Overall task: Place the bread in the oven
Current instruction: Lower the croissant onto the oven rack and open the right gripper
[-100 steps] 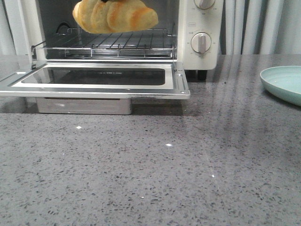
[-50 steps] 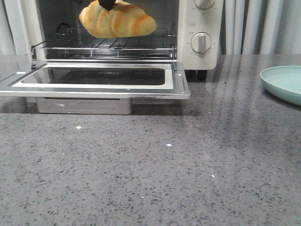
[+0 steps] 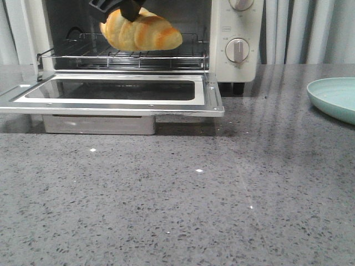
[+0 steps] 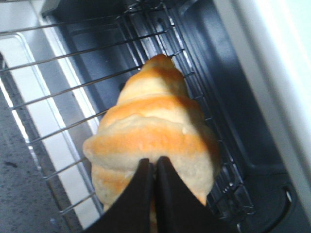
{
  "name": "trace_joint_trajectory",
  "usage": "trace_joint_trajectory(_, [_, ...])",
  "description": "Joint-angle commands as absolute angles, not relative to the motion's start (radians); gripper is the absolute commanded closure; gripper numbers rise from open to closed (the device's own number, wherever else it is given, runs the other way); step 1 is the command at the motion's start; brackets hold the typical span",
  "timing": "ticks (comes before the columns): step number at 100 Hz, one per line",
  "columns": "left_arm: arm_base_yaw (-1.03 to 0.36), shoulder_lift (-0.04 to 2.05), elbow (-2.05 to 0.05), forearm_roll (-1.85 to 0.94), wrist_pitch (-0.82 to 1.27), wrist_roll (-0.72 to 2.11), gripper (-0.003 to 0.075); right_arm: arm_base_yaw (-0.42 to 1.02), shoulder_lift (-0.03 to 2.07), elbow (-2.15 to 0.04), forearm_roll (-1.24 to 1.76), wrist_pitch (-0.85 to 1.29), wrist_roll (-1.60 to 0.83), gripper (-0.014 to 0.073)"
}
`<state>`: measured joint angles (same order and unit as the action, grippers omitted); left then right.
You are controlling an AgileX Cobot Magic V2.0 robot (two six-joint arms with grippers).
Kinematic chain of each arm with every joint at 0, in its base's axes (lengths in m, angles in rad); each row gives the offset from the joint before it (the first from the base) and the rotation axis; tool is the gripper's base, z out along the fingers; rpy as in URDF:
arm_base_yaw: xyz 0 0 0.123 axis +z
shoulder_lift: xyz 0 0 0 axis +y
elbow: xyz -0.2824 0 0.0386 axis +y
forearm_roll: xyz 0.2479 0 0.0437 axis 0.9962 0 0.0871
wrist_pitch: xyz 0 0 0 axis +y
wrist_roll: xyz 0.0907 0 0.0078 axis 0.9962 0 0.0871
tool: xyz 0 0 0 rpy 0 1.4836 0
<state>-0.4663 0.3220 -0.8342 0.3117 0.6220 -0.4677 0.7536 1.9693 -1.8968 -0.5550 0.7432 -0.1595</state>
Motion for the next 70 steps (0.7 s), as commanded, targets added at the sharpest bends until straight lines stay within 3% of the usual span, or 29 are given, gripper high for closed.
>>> trace_joint_trajectory(1, [-0.463, 0.332, -0.865, 0.314, 0.549, -0.474, 0.0742, 0.744, 1.915, -1.933, -0.607, 0.676, -0.164, 0.0661])
trace_joint_trajectory(20, [-0.463, 0.332, -0.865, 0.314, 0.549, -0.474, 0.0741, 0.744, 1.915, -1.933, -0.614, 0.642, -0.164, 0.0629])
trace_joint_trajectory(27, [-0.463, 0.332, -0.865, 0.314, 0.549, -0.474, 0.0742, 0.744, 1.915, -1.933, -0.614, 0.641, -0.164, 0.0528])
trace_joint_trajectory(40, [-0.463, 0.332, -0.865, 0.314, 0.549, -0.474, 0.0741, 0.744, 1.915, -1.933, -0.614, 0.632, -0.164, 0.0244])
trace_joint_trajectory(46, [-0.463, 0.332, -0.865, 0.314, 0.549, -0.474, 0.0742, 0.744, 1.915, -1.933, -0.614, 0.626, -0.164, 0.0171])
trace_joint_trajectory(70, [-0.463, 0.330, -0.865, 0.314, 0.552, -0.469, 0.0742, 0.749, 1.915, -1.933, -0.614, 0.628, -0.164, 0.0159])
